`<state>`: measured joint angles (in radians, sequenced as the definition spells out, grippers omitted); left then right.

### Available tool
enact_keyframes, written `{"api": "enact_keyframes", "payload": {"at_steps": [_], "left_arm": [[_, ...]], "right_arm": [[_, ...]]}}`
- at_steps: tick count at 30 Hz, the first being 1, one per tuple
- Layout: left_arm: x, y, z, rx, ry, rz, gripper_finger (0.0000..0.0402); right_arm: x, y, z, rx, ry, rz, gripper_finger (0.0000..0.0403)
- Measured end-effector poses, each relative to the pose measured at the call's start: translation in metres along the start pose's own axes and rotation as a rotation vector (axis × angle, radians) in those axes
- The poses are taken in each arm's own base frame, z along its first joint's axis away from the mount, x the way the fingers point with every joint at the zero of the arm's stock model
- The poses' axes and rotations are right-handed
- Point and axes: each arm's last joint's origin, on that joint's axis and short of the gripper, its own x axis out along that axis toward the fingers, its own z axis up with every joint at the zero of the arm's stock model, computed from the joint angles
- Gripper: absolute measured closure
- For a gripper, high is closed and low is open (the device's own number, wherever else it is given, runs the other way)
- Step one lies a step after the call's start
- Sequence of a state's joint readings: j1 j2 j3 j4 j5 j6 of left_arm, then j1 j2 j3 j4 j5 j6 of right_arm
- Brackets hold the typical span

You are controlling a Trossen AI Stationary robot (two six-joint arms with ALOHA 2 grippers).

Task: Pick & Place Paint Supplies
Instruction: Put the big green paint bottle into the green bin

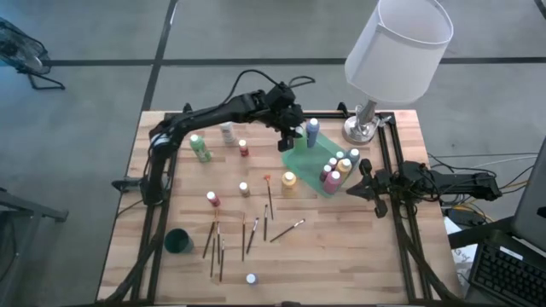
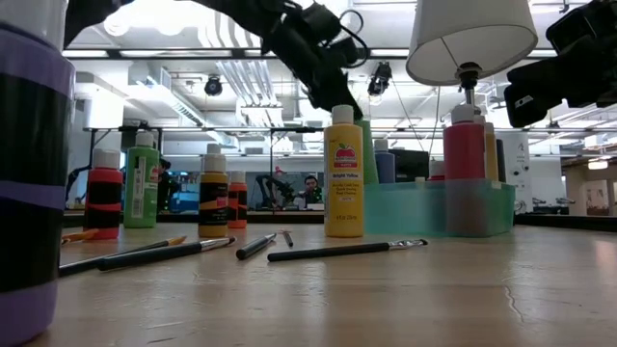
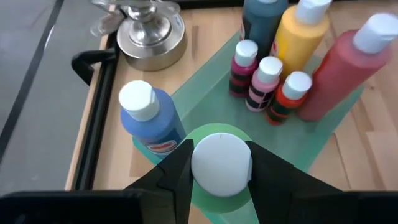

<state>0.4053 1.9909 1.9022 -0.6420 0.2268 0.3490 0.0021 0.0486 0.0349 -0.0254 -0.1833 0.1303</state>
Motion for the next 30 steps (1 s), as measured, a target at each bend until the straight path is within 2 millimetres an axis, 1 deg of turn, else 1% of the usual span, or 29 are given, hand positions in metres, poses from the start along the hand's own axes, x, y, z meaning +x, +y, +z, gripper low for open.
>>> {"api": "enact_keyframes", "payload": {"at_steps": [5, 13, 20, 30], "left_arm": [[0.021, 0.003, -0.007, 0.024, 0.018, 0.002, 0.0273], [0.042, 0.008, -0.015, 0.054, 0.045, 0.028, 0.0273], [0.044, 0.009, -0.016, 0.060, 0.041, 0.032, 0.0271], [0.045, 0.013, -0.010, 0.101, -0.016, 0.068, 0.0241]], "right_arm": [[0.000, 0.000, 0.000, 0.000, 0.000, 0.000, 0.0390], [0.000, 0.000, 0.000, 0.000, 0.000, 0.000, 0.0390], [0.000, 0.000, 0.000, 0.000, 0.000, 0.000, 0.0390], [0.000, 0.000, 0.000, 0.000, 0.000, -0.001, 0.0390]]}}
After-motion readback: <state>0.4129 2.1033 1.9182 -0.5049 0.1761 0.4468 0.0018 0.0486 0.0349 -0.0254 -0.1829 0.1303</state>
